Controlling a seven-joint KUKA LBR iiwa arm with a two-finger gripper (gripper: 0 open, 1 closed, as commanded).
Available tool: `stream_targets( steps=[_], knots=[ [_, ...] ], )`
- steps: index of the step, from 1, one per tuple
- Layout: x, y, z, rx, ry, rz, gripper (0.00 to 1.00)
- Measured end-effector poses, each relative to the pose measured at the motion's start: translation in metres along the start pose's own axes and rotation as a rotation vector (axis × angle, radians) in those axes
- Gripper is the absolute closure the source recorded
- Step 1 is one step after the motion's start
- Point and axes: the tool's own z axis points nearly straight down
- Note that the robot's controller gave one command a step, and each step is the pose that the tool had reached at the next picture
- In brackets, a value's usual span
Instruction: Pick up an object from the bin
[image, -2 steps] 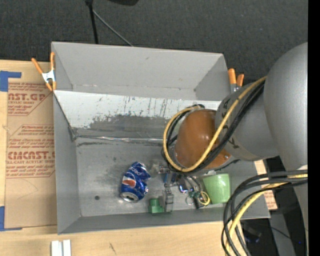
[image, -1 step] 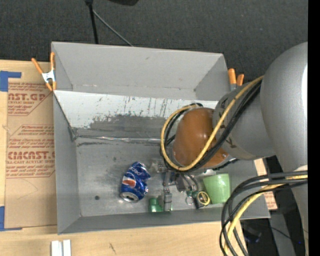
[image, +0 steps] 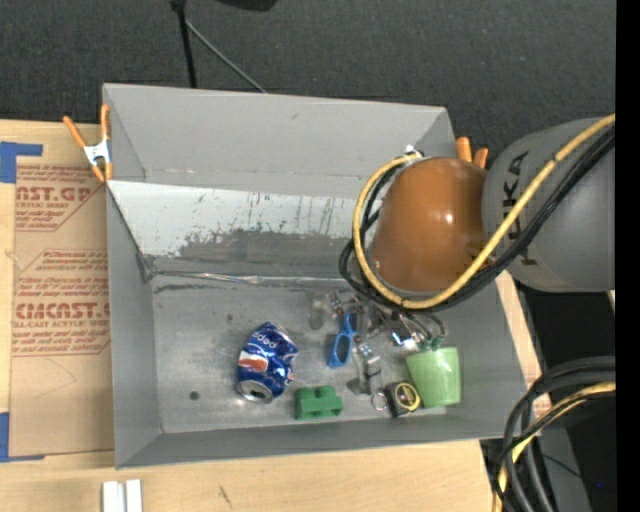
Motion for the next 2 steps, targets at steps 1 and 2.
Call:
stream_targets(
  steps=[1, 2],
  knots=[
    [0.020, 0.002, 0.038, -0.003, 0.009, 0.128, 0.00],
    [0.023, 0.008, 0.093, -0.002, 0.000, 0.072, 0.00]
  ],
)
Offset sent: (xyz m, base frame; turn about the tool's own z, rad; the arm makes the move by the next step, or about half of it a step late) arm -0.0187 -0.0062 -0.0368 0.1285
